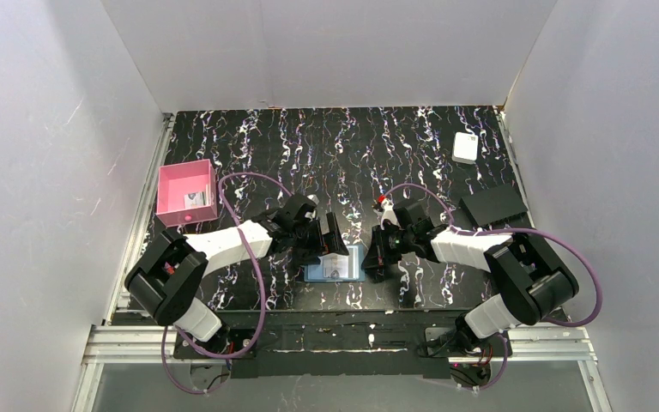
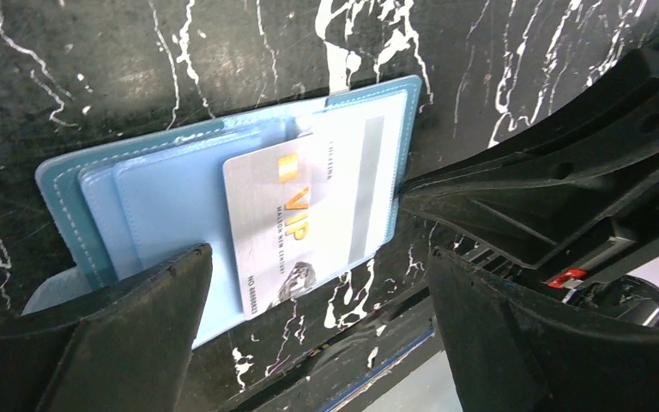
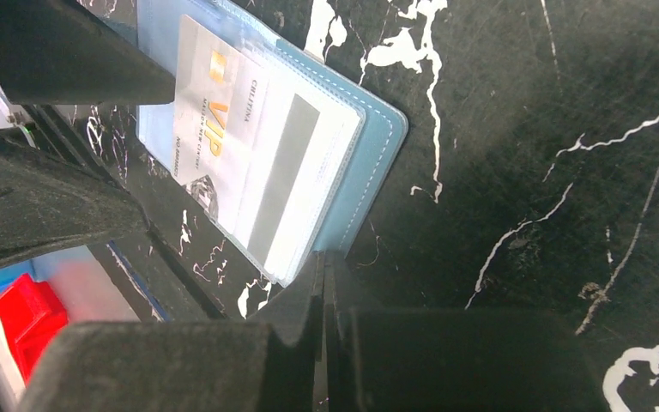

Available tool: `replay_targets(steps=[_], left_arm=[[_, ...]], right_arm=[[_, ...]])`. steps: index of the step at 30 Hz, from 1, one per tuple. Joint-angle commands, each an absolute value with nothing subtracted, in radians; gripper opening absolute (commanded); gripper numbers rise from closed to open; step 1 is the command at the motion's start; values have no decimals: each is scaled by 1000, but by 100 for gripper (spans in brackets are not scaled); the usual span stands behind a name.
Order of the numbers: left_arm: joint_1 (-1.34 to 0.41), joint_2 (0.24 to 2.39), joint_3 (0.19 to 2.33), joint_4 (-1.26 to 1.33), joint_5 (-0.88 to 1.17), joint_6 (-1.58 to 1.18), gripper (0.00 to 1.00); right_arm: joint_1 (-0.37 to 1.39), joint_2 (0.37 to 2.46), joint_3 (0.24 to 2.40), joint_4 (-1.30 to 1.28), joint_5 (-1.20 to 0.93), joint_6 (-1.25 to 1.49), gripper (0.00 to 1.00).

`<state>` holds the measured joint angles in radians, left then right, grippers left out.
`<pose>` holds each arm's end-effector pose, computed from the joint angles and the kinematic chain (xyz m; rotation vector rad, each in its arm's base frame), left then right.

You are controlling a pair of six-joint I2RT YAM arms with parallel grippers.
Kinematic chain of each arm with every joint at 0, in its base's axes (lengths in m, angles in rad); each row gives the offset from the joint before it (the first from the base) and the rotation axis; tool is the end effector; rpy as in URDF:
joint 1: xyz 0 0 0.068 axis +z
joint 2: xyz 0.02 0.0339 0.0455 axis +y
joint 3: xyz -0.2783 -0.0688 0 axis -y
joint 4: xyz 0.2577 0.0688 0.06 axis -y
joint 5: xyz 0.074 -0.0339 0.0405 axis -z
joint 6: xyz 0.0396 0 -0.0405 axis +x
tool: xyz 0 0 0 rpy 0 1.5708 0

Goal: Put the credit cards into the card holder
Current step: Insert the credit card into the card holder.

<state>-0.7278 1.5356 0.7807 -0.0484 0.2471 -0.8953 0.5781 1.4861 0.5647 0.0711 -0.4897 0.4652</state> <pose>0.2303 -0.2181 0.1779 -0.0879 2.6122 -0.9877 0.2176 0.1642 0.1400 -0.3851 2.5430 1.0354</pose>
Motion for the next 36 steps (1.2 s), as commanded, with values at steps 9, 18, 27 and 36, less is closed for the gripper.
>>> replay_targets(steps=[9,18,27,36], left_arm=[[-770,1568,803,-175,218,-849,85],[-803,1608,806,-39,294,-882,65],[-856,1654,915,-116,233,-810,70],[-860,1699,998,-187,192,-715,78]], right_arm=[[583,1513,557,105,-509,467,4],[584,1528,547,133,-521,482,4],[584,1531,547,140,-520,484,4],[584,1533,559,119,-506,469,4]])
